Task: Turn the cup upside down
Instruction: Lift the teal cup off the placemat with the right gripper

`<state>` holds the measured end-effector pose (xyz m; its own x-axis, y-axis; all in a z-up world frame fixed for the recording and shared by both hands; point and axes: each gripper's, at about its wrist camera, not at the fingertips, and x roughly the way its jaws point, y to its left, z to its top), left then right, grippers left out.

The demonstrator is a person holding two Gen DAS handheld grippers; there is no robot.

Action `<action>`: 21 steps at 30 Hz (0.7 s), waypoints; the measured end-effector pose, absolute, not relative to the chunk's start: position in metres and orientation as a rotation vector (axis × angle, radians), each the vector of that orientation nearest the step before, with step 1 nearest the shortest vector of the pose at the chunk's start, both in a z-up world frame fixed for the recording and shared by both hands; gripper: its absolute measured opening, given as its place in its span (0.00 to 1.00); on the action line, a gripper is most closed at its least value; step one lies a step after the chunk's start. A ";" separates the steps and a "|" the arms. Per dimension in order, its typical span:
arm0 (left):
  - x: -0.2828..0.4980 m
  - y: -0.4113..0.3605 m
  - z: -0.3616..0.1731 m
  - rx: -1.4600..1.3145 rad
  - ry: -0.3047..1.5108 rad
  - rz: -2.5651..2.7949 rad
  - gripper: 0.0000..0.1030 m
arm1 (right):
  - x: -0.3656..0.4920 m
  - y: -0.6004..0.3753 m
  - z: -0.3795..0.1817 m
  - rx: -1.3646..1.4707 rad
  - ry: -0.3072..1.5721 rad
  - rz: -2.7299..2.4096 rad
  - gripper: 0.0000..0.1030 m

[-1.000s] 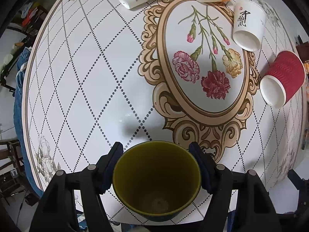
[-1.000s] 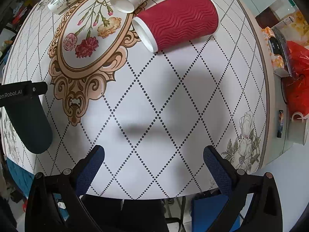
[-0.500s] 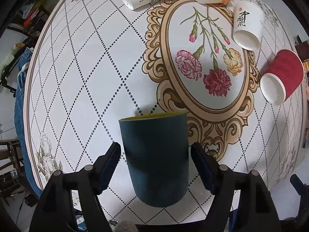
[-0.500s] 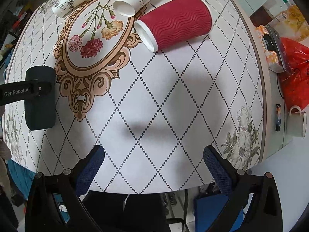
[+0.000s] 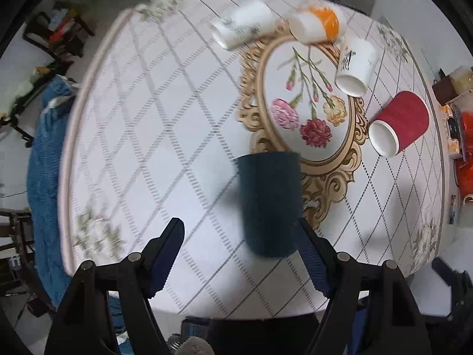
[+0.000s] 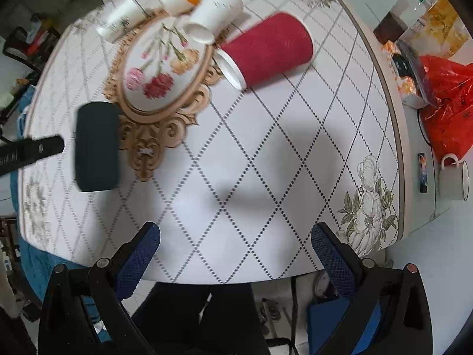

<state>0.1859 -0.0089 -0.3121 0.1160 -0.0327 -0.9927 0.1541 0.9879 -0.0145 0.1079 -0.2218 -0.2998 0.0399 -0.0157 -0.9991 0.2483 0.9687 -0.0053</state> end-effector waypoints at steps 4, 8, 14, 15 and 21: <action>0.157 0.018 -0.286 0.087 1.415 -0.099 0.72 | 0.101 -0.210 -0.277 0.206 1.469 -0.169 1.00; 0.137 0.035 -0.281 0.072 1.408 -0.076 0.72 | 0.099 -0.195 -0.258 0.226 1.433 -0.132 1.00; 0.122 0.061 -0.284 0.034 1.413 -0.047 0.72 | 0.106 -0.170 -0.249 0.218 1.422 -0.099 1.00; 0.122 0.065 -0.286 0.022 1.416 -0.044 0.72 | 0.109 -0.167 -0.252 0.218 1.428 -0.098 1.00; 0.130 0.079 -0.304 0.003 1.428 0.004 0.74 | 0.143 -0.157 -0.288 0.263 1.471 -0.078 0.97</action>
